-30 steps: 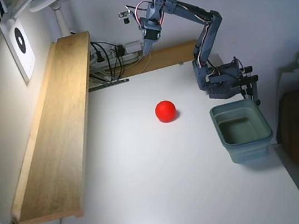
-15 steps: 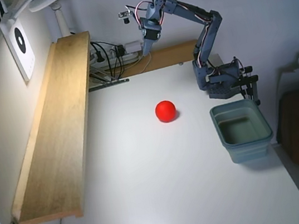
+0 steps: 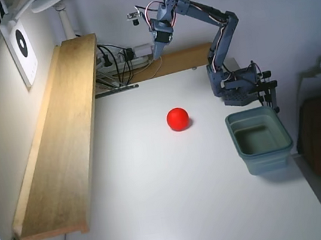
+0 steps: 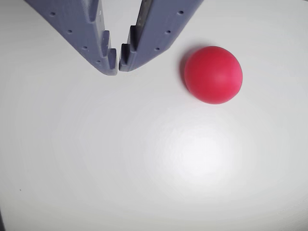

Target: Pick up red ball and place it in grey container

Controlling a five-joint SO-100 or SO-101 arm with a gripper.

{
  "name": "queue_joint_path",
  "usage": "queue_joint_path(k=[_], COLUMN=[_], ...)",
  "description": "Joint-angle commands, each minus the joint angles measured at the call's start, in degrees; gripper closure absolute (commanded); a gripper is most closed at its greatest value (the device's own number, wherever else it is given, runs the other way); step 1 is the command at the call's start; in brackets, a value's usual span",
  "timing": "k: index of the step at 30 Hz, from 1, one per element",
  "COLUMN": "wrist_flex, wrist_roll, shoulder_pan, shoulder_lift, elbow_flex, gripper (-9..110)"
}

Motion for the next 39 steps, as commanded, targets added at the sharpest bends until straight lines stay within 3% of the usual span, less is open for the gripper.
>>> queue_joint_path(k=[1,21,39], wrist_flex=[0.3,0.3,0.3], wrist_roll=[0.1,0.1,0.1], shoulder_pan=[0.6,-0.3,-17.8], shoulder_lift=[1.8,1.8,1.8], elbow_flex=[-1.9,-1.9,-1.9], gripper=[104,104,104])
